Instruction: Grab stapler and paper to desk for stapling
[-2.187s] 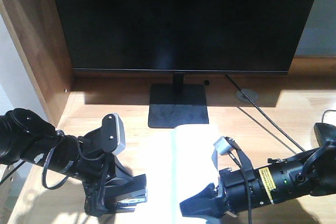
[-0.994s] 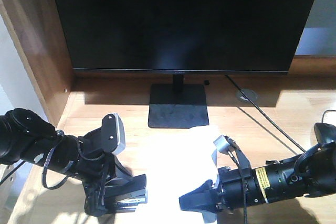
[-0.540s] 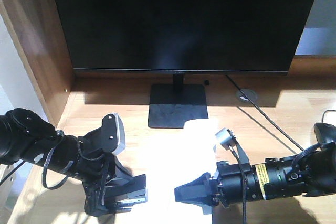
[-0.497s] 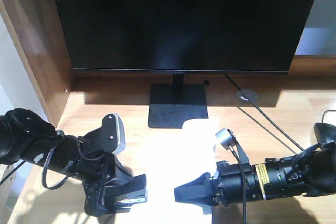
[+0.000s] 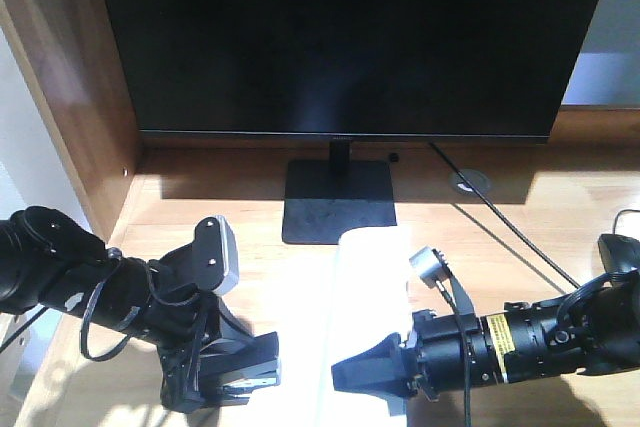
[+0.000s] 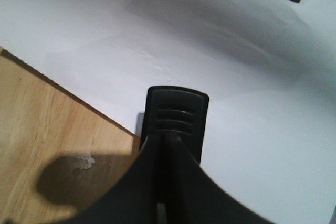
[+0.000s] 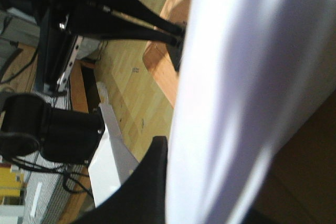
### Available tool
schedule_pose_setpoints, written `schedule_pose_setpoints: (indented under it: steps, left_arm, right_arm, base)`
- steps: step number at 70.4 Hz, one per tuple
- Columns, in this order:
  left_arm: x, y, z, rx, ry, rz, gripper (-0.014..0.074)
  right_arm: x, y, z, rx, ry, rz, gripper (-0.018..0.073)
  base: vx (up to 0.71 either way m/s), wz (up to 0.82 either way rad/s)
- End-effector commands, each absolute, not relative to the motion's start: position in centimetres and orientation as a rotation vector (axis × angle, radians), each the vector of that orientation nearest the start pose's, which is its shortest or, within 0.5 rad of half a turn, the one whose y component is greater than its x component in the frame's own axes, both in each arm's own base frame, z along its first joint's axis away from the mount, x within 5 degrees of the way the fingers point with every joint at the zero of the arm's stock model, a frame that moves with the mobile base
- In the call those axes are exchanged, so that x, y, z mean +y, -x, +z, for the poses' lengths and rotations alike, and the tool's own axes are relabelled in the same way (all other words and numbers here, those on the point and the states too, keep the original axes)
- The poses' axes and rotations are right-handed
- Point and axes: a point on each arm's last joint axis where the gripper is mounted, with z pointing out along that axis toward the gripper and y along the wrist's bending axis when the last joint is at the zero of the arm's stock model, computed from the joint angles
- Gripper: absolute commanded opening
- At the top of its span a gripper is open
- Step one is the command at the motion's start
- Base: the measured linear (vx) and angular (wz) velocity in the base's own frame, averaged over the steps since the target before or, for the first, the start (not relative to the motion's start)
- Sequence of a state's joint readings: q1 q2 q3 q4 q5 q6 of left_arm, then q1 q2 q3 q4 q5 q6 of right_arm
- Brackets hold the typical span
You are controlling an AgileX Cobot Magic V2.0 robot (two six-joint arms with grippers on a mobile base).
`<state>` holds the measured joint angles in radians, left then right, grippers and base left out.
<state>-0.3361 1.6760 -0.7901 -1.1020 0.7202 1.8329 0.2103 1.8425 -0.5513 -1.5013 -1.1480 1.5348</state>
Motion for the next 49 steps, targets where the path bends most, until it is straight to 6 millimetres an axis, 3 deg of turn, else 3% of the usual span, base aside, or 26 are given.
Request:
schedule_pose_setpoints:
  steps: [1,49]
  left_arm:
    - [-15.0,-25.4,18.3,1.956,-1.515,-0.698,-0.0006]
    - [-15.0,-25.4,18.3,1.956,-1.515,-0.698,-0.0006]
  right_arm:
    - [13.6,-21.5,15.3,2.147,0.6,1.815,-0.0003]
    - [13.6,-23.2,16.1,2.029,0.355,1.786,-0.0003]
  base:
    - [0.0,0.0]
    - [0.0,0.0]
